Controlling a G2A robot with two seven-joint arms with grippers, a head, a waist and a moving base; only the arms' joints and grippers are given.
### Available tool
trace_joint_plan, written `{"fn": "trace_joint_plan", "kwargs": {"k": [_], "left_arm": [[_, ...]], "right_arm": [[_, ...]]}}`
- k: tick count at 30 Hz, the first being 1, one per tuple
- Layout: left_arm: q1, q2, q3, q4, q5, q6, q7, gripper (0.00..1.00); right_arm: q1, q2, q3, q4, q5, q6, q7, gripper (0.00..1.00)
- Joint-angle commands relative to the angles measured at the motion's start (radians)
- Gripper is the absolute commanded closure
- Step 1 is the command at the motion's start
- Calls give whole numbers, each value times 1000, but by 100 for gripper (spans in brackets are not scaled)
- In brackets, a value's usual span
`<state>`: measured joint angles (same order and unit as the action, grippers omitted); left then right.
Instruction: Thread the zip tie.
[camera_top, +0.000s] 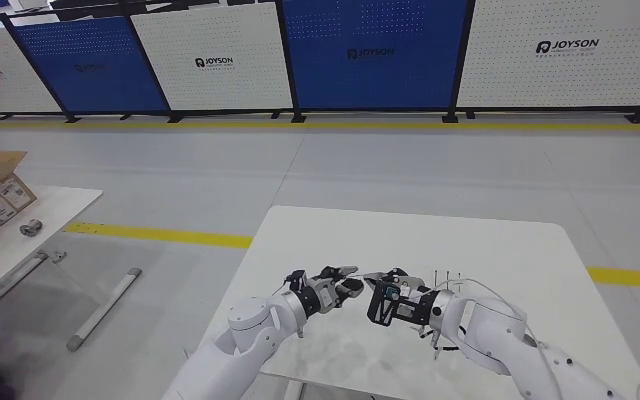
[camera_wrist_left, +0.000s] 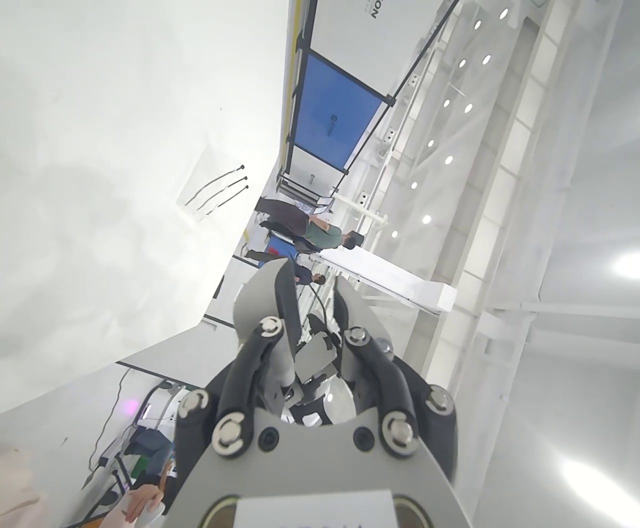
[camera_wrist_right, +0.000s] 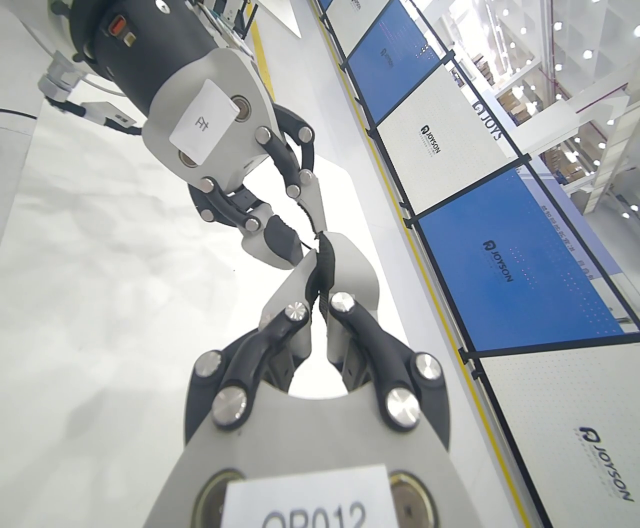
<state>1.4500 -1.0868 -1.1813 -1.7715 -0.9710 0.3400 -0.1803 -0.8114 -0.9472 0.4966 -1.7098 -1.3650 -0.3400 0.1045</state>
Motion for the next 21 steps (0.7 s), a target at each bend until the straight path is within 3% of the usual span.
{"fn": "trace_joint_plan", "kwargs": {"k": [1,4,7,12,21], "left_arm": [[-1,-1,0,-1,-3,0,3,59],[-4,-3,1,-2,-8,-4,6,71],[-8,-5,6,0,-8,-5,12,77],[-20,-9,17,9,-5,0,24,100],[-19,-11,22,15,7,-4,20,100]], "right_arm": [[0,0,0,0,0,0,0,100],[0,0,0,0,0,0,0,100],[0,0,0,0,0,0,0,100],[0,0,0,0,0,0,0,100],[0,0,0,0,0,0,0,100]]}}
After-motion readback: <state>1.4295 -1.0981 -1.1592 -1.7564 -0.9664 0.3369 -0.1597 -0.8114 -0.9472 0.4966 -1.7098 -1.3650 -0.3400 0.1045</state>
